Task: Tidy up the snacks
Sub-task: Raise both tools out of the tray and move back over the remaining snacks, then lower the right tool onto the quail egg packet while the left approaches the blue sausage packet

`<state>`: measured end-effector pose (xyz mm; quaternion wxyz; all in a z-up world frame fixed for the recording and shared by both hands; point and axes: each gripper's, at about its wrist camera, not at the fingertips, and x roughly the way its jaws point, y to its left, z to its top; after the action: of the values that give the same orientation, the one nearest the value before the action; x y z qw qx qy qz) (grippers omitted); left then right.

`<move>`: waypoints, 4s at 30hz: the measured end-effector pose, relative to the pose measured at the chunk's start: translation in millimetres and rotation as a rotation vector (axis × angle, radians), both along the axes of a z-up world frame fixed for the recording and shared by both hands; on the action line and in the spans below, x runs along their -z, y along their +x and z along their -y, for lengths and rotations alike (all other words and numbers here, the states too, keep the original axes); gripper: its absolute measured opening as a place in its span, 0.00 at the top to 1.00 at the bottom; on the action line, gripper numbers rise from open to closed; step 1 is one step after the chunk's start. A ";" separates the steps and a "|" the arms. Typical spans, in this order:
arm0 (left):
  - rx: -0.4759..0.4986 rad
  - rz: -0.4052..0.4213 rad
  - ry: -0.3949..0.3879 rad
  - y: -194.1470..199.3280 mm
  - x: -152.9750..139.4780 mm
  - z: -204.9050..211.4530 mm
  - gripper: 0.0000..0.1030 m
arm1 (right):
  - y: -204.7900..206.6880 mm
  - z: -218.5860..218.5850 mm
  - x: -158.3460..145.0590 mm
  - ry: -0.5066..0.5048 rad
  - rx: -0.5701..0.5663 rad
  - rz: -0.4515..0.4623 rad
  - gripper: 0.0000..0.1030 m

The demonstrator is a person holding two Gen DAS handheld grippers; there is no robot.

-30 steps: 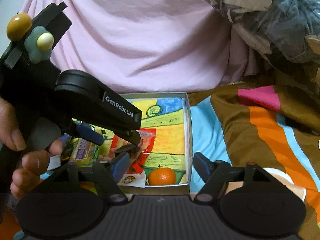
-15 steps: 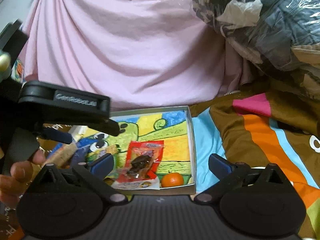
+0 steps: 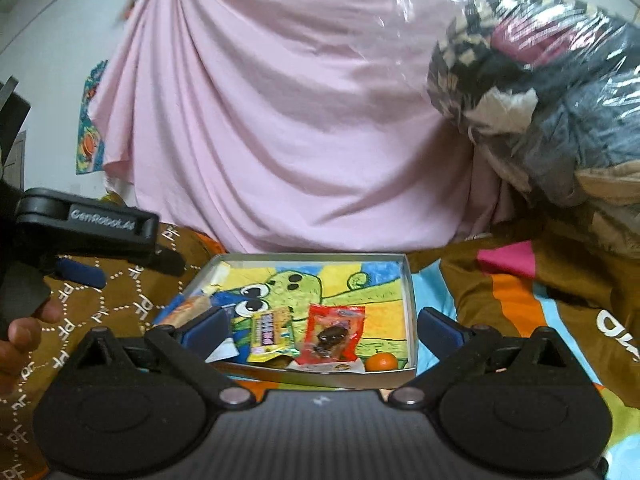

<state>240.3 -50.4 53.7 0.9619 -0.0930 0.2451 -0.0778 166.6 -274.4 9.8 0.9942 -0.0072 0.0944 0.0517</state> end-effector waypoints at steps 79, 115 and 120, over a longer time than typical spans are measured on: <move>-0.301 -0.466 0.101 -74.3 94.4 -111.9 0.01 | -23.1 -101.4 59.9 -0.105 -0.152 -0.383 0.00; -0.339 -0.360 0.266 21.4 100.5 -127.7 0.01 | 119.9 -195.5 118.9 -0.436 -0.671 -0.314 0.12; -0.337 -0.350 0.265 19.8 97.5 -127.6 0.01 | 113.7 -187.4 120.3 -0.426 -0.668 -0.337 0.25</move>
<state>260.1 77.2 -43.9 0.9081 -0.0176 0.3966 0.1333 280.2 -87.0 -110.5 0.8698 -0.2341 0.2567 0.3504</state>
